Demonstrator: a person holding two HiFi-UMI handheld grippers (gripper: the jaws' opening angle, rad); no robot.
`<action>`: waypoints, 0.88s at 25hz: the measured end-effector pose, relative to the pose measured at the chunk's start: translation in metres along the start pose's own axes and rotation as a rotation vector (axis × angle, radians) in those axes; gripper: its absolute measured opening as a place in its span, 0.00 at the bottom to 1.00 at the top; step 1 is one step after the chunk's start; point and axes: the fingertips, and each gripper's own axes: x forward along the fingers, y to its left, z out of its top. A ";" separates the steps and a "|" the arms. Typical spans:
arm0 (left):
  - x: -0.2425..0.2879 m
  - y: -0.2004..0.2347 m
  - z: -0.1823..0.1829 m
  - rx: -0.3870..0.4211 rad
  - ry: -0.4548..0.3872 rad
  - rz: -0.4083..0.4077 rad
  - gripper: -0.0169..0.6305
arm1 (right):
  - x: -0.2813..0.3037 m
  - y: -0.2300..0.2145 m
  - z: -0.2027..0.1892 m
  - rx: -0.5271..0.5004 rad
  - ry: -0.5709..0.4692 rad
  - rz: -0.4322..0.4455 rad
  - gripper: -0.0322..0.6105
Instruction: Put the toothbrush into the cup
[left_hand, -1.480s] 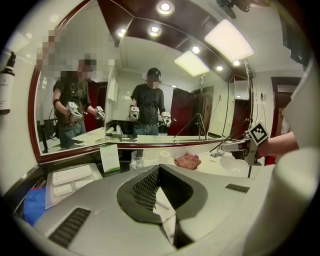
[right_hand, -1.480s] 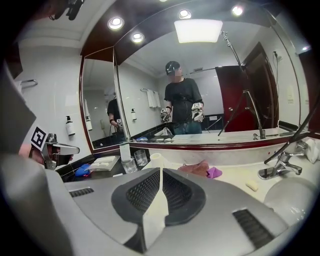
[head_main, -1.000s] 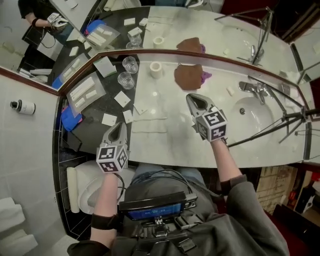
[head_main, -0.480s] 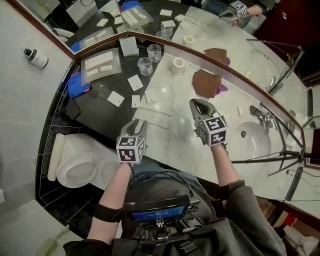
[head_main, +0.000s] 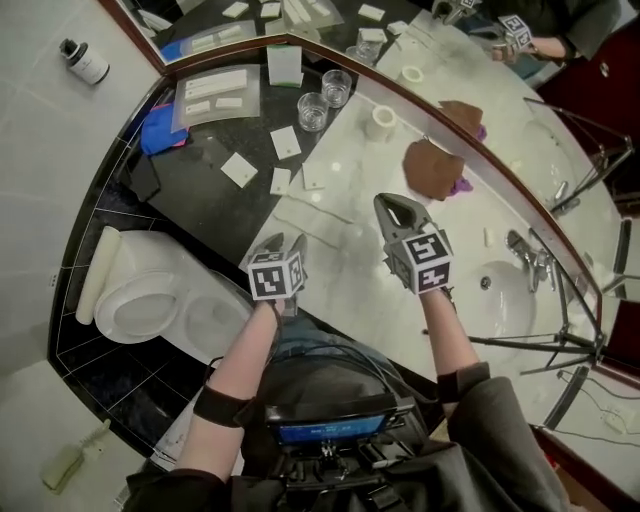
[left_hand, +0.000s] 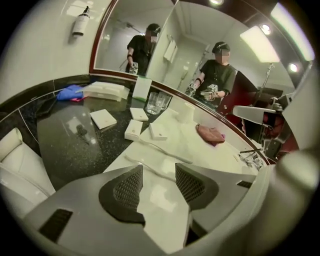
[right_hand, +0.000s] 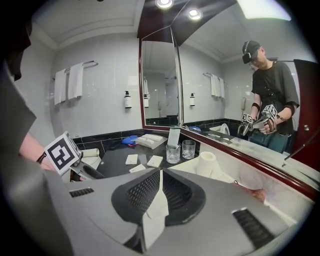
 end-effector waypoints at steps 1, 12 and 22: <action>0.003 0.002 0.000 -0.015 0.008 0.011 0.35 | 0.003 0.001 -0.001 -0.003 0.003 0.008 0.08; 0.038 0.021 -0.009 -0.155 0.120 0.124 0.35 | 0.029 -0.006 -0.007 0.008 0.017 0.046 0.08; 0.061 0.024 -0.010 -0.154 0.166 0.184 0.35 | 0.023 -0.039 -0.025 0.046 0.039 0.000 0.08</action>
